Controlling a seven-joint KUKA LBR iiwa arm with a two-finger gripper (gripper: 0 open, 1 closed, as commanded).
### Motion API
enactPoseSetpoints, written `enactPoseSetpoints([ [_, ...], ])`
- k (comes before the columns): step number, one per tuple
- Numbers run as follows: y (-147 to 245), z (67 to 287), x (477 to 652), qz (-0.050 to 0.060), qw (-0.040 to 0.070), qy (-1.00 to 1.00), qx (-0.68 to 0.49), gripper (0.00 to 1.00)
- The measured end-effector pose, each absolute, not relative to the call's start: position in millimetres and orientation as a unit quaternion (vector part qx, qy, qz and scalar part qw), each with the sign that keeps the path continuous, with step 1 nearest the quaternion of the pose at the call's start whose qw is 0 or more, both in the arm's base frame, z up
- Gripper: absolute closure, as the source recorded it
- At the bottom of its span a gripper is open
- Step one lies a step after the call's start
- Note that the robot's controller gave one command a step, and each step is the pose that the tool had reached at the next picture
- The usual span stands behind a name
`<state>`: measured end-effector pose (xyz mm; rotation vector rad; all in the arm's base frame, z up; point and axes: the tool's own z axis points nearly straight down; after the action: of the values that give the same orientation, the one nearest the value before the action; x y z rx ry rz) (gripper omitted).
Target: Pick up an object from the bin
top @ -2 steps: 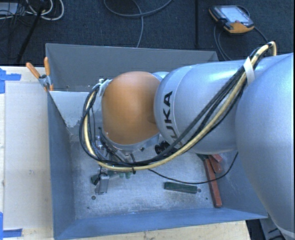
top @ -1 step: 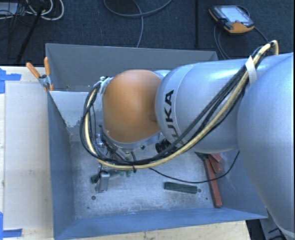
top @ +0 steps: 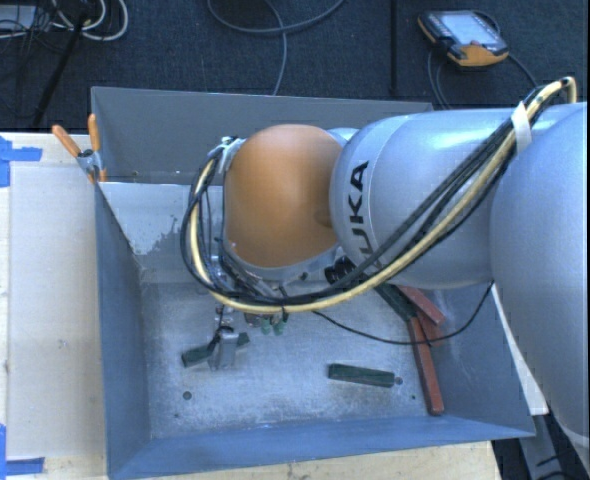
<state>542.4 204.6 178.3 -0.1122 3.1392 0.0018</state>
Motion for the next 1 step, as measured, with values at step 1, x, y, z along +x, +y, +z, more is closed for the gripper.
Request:
enactPoseSetpoints([
  [1, 190.7, 134.3, 547.9, 0.000, 0.001, 0.987, -0.159, 0.00],
])
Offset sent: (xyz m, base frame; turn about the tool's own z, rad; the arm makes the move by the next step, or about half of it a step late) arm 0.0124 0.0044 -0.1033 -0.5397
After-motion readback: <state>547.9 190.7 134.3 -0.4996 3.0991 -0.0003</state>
